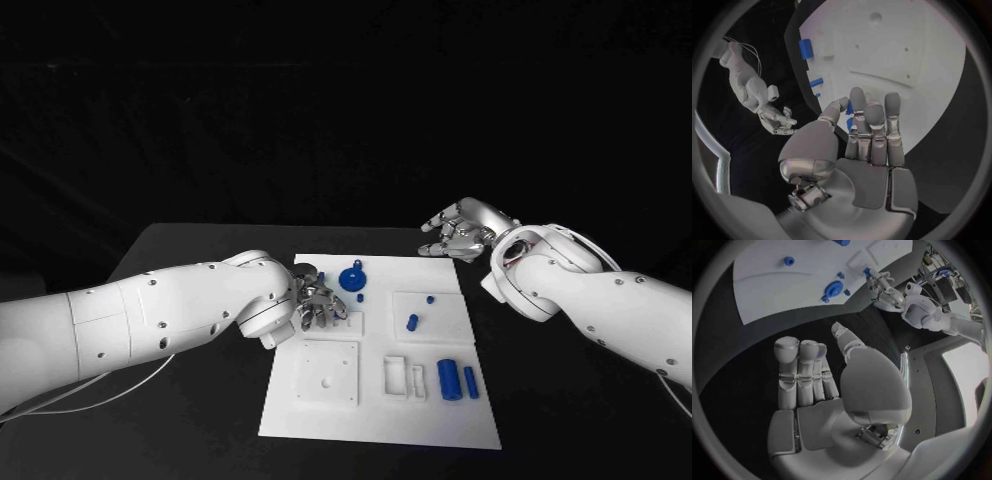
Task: Assemble the parts on the task board
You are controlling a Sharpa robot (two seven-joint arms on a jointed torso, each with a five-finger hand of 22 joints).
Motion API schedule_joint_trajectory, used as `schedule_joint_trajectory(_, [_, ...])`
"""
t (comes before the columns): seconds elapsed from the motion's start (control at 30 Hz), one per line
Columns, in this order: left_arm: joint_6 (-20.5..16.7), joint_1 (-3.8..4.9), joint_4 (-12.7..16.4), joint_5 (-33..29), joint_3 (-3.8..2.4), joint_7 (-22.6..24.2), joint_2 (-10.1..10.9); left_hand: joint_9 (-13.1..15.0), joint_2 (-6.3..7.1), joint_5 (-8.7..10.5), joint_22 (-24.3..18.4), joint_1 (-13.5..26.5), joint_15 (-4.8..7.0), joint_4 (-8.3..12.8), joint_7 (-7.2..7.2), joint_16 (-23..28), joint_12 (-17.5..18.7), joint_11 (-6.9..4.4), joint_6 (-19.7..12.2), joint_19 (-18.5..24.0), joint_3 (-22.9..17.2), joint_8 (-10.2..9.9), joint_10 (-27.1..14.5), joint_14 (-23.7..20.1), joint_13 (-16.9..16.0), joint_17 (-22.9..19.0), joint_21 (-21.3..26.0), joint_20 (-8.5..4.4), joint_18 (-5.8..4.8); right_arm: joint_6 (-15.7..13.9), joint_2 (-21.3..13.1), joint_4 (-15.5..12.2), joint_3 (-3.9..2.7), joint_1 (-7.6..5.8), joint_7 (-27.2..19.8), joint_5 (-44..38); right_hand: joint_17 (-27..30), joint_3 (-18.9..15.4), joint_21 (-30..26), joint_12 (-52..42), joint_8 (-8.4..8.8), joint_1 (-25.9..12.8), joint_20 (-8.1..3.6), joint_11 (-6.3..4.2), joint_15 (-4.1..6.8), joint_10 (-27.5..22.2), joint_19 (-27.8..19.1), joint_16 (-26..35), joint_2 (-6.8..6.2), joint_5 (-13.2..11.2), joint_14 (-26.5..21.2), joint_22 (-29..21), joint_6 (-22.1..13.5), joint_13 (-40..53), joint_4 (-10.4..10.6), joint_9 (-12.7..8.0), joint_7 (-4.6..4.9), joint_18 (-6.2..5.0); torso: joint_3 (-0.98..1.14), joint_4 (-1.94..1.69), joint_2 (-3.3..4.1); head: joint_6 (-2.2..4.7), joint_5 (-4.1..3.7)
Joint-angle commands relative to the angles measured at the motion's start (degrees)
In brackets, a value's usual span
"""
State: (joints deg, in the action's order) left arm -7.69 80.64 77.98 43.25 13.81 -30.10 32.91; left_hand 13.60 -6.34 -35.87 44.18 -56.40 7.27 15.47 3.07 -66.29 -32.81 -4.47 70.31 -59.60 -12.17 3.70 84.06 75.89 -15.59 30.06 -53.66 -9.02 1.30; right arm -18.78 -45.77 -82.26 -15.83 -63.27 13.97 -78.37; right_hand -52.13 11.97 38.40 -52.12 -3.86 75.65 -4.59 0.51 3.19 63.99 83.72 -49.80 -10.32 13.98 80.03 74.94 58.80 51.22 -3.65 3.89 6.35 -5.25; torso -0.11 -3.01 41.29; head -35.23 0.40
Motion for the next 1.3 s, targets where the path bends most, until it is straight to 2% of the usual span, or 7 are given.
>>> schedule_joint_trajectory(0.03, [2.4, -0.18, -0.2, 0.9, -0.04, -0.7, -0.3, 37.8, -0.62, -0.02, 0.9, -0.6, 0.74, -0.2, -5.91, -0.3, -0.2, -0.52, 9.5, -0.5, 0.1, 0.2, 2.8, 0.8, 0.0, 0.0, 0.5, -0.06, -1.05, 0.5, 0.1, 0.0, -0.05, -0.02, -0.3, 0.2, -0.1, 0.7, 0.0, -0.3, 0.27, -0.3, -0.09, -0.16, 0.45, -0.3, 1.2, -0.1, 0.30, 0.1, -0.1, 4.5, 0.4, -0.1, -0.3, -0.1, 0.03, -0.42, 0.00, -0.07, -0.04, -0.17, 0.03])
schedule_joint_trajectory(0.33, [4.1, -0.35, -0.8, 0.1, -0.04, -0.7, -0.3, 40.4, -1.28, 0.78, 6.8, -0.4, 0.97, -1.4, -6.26, -2.0, -2.1, -0.77, 10.2, -2.0, 0.1, 0.2, 2.7, 1.1, -0.6, 0.1, 3.9, -0.24, -1.13, 0.7, 0.1, 0.0, -0.07, -0.02, -0.1, 0.2, -0.1, 1.4, 0.0, -0.3, 0.26, -0.4, -0.11, -0.18, 0.46, -0.3, 1.1, 0.0, 0.27, 0.7, -0.1, 4.5, 0.4, -0.1, -0.6, -0.1, 0.04, -0.42, 0.01, -0.08, -0.04, -0.38, 0.16])
schedule_joint_trajectory(0.87, [4.9, -0.40, -1.5, 0.0, -0.05, -1.4, -0.4, 39.5, -1.87, 3.37, 14.5, -0.9, 1.06, -2.6, -6.44, -2.6, -2.9, -1.06, 10.7, -4.2, 0.7, 0.2, 2.7, 1.9, -0.8, -0.9, 8.9, -0.29, -1.30, 0.8, 0.1, 0.1, -0.10, -0.02, -0.1, 0.2, -0.1, 3.0, 0.0, -0.3, 0.27, -0.8, -0.14, -0.22, 0.51, -0.3, 1.1, 0.0, 0.09, 1.8, -0.1, 4.5, 0.5, -0.2, -1.0, -0.1, 0.05, -0.42, 0.00, -0.03, -0.03, -0.61, 0.11])
schedule_joint_trajectory(1.07, [4.7, -0.47, -1.9, 0.4, -0.05, -1.3, -0.5, 39.7, -1.89, 3.46, 17.3, -0.8, 1.05, -2.6, -6.45, -2.9, -3.1, -1.08, 10.7, -5.0, 0.6, 0.2, 2.7, 1.9, -0.9, -1.0, 11.1, -0.25, -1.30, 0.8, 0.2, 0.1, -0.11, -0.02, -0.1, 0.2, -0.1, 3.2, 0.1, -0.3, 0.27, -0.8, -0.15, -0.24, 0.52, -0.3, 1.1, 0.0, 0.07, 2.2, -0.1, 4.5, 0.6, -0.2, -1.1, -0.1, 0.05, -0.42, -0.01, -0.05, -0.02, -0.67, 0.05])
schedule_joint_trajectory(1.1, [4.7, -0.48, -2.0, 0.5, -0.05, -1.3, -0.5, 39.7, -1.96, 3.68, 20.0, -0.9, 1.04, -2.7, -6.44, -2.9, -3.0, -1.05, 10.7, -5.8, 0.7, 0.2, 2.8, 1.8, -0.9, -1.2, 13.3, -0.22, -1.30, 0.8, 0.2, 0.1, -0.11, -0.02, -0.1, 0.2, -0.1, 3.2, 0.1, -0.3, 0.27, -0.8, -0.15, -0.24, 0.52, -0.3, 1.1, 0.0, 0.06, 2.3, -0.1, 4.5, 0.6, -0.2, -1.1, -0.1, 0.05, -0.41, -0.01, -0.08, -0.02, -0.79, 0.09])
schedule_joint_trajectory(1.2, [4.8, -0.50, -2.1, 0.8, -0.05, -1.2, -0.5, 39.8, -2.36, 5.76, 20.6, -0.9, 1.04, -3.1, -6.47, -2.9, -3.1, -1.06, 10.8, -6.1, 0.9, 0.2, 2.8, 1.8, -0.9, -1.2, 13.9, -0.20, -1.30, 0.8, 0.2, 0.1, -0.11, -0.02, -0.1, 0.2, -0.1, 3.3, 0.2, -0.3, 0.26, -0.9, -0.16, -0.25, 0.52, -0.3, 1.1, 0.0, 0.05, 2.4, -0.1, 4.5, 0.7, -0.2, -1.1, -0.1, 0.04, -0.41, -0.01, -0.07, -0.03, -0.84, 0.16])
schedule_joint_trajectory(1.3, [4.9, -0.51, -2.2, 1.1, -0.05, -1.1, -0.5, 39.8, -2.37, 5.90, 20.7, -0.9, 1.03, -3.1, -6.45, -2.9, -3.1, -1.06, 10.8, -6.1, 0.9, 0.2, 2.7, 1.8, -1.0, -1.2, 14.0, -0.19, -1.30, 0.7, 0.2, 0.1, -0.12, -0.02, -0.1, 0.2, -0.1, 3.4, 0.1, -0.3, 0.27, -1.1, -0.17, -0.25, 0.53, -0.3, 1.1, 0.0, 0.05, 2.1, -0.1, 4.5, 0.7, -0.2, -1.1, -0.1, 0.03, -0.41, -0.01, -0.08, -0.06, -0.95, 0.14])
